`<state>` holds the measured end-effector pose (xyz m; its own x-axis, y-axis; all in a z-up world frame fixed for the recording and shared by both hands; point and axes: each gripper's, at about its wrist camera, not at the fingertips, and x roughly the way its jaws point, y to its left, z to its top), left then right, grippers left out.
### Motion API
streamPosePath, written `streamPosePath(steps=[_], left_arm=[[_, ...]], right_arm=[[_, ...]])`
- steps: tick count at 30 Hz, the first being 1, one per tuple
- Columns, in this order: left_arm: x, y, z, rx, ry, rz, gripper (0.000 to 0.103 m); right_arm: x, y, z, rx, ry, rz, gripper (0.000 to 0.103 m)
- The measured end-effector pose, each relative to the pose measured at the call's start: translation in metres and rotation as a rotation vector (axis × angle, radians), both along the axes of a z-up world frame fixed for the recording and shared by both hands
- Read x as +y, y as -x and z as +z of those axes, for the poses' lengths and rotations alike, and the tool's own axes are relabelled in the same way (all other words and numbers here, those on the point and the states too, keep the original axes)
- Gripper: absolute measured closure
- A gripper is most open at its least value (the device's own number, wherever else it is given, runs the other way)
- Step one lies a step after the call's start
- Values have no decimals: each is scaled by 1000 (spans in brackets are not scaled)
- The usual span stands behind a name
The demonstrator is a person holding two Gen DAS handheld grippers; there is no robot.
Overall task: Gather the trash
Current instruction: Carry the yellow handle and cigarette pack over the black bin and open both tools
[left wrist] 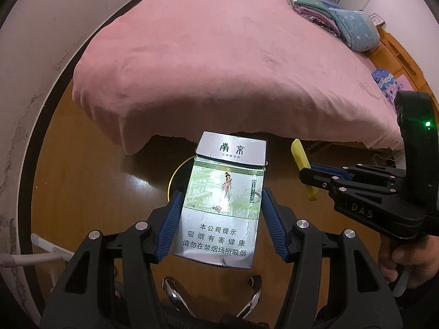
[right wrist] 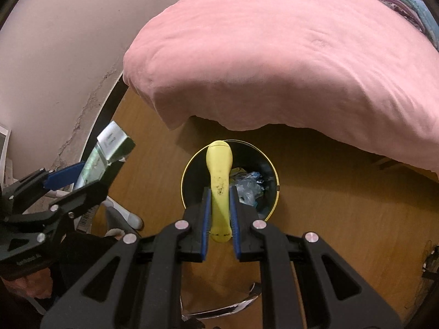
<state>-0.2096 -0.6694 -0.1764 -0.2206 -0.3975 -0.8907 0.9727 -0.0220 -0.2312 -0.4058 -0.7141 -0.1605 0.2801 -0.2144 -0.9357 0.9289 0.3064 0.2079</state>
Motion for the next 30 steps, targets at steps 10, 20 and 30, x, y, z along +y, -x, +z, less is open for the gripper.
streamPosePath(steps=[10, 20, 30], left_arm=[[-9, 10, -16, 8, -36, -8, 46], [-18, 23, -26, 13, -55, -32, 42], [-2, 8, -1, -6, -13, 25, 13]], right_arm=[[-8, 4, -3, -25, -1, -18, 89], [-14, 14, -1, -19, 18, -68, 47], [-9, -4, 25, -16, 69, -35, 20]])
